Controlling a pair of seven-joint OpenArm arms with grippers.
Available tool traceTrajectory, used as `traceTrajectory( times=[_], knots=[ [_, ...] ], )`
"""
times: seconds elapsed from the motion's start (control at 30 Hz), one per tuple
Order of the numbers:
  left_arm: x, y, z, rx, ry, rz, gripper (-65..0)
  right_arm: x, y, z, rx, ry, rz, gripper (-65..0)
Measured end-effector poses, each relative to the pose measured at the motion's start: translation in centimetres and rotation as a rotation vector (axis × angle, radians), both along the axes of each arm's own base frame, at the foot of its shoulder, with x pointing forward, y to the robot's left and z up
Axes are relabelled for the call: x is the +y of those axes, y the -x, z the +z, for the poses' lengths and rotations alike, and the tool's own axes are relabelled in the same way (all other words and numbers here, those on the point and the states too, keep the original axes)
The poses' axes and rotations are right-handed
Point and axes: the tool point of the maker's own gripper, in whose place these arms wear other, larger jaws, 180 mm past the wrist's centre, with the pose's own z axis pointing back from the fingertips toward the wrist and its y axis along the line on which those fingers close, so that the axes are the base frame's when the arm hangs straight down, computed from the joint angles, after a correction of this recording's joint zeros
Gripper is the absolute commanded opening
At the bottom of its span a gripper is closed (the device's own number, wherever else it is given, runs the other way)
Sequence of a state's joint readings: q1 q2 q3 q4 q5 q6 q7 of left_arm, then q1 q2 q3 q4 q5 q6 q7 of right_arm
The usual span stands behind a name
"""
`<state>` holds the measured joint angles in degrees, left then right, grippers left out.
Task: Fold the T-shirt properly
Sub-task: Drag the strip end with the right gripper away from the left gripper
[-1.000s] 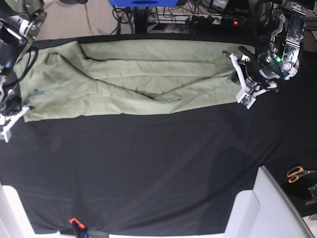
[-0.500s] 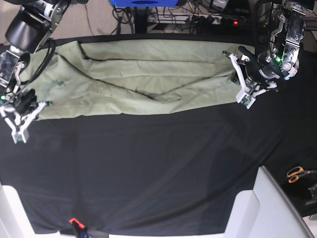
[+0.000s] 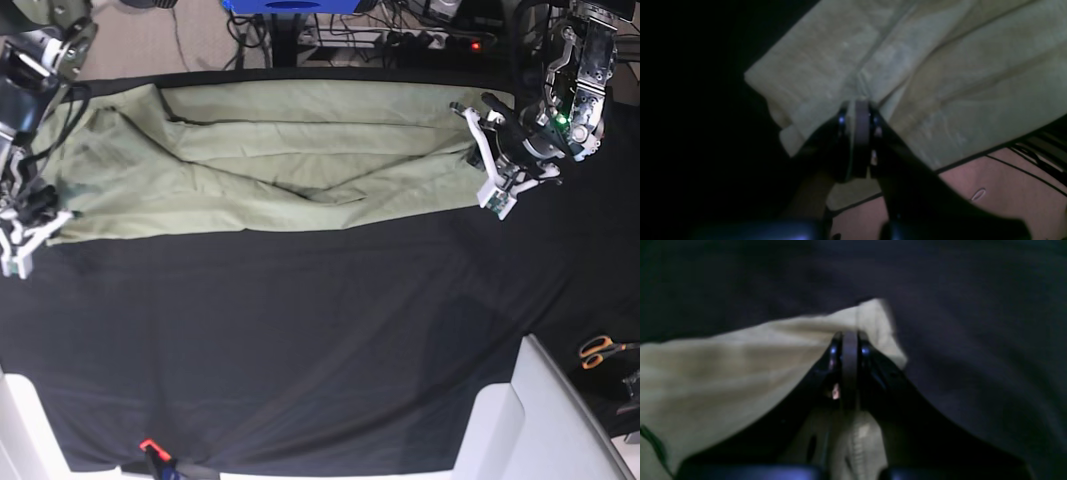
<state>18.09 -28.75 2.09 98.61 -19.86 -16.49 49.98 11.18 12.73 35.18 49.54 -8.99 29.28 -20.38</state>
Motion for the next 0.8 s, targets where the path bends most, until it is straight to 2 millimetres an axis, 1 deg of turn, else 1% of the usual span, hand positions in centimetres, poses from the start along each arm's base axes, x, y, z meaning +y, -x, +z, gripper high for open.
traceTrajectory(
  times=[0.1, 0.2, 0.3, 0.4, 0.47, 0.53, 0.57, 0.63, 0.73, 0.8],
  knots=[
    [0.0, 0.0, 0.0, 0.001, 0.001, 0.0, -65.0, -1.2, 0.0, 0.3, -0.011, 0.029, -0.035, -64.2],
    [0.1, 0.1, -0.1, 0.004, -0.001, 0.002, -65.0, -1.2, -0.3, 0.6, -0.022, 0.035, -0.034, -64.2],
    [0.1, 0.1, -0.1, 0.004, 0.0, 0.002, -65.0, -1.3, -0.9, 1.9, -0.063, 0.065, -0.035, -64.1],
    [0.2, -0.1, 0.0, 0.001, -0.004, 0.002, -65.0, -0.3, -1.1, 2.7, -0.097, 0.077, -0.026, -63.6],
    [0.2, -0.4, 0.1, -0.005, -0.003, 0.002, -65.0, 1.1, -1.1, 2.8, -0.11, 0.068, -0.011, -63.5],
    [0.8, -0.6, 0.1, -0.014, -0.047, -0.008, -65.0, 1.9, -1.0, 3.0, -0.12, 0.065, -0.004, -63.5],
    [1.2, -0.7, 0.0, -0.018, -0.093, -0.026, -65.0, 2.0, -1.1, 3.3, -0.131, 0.069, -0.004, -63.5],
    [1.4, -0.9, -0.3, -0.027, -0.192, -0.09, -65.0, 1.8, -1.4, 4.0, -0.148, 0.085, -0.001, -63.5],
    [0.2, -0.4, -1.0, -0.027, -0.25, -0.167, -65.0, 1.4, -1.7, 4.9, -0.171, 0.104, -0.001, -63.5],
    [-0.3, -0.3, -1.4, -0.021, -0.269, -0.18, -65.0, 1.3, -1.3, 4.7, -0.156, 0.107, -0.002, -63.5]
  ],
)
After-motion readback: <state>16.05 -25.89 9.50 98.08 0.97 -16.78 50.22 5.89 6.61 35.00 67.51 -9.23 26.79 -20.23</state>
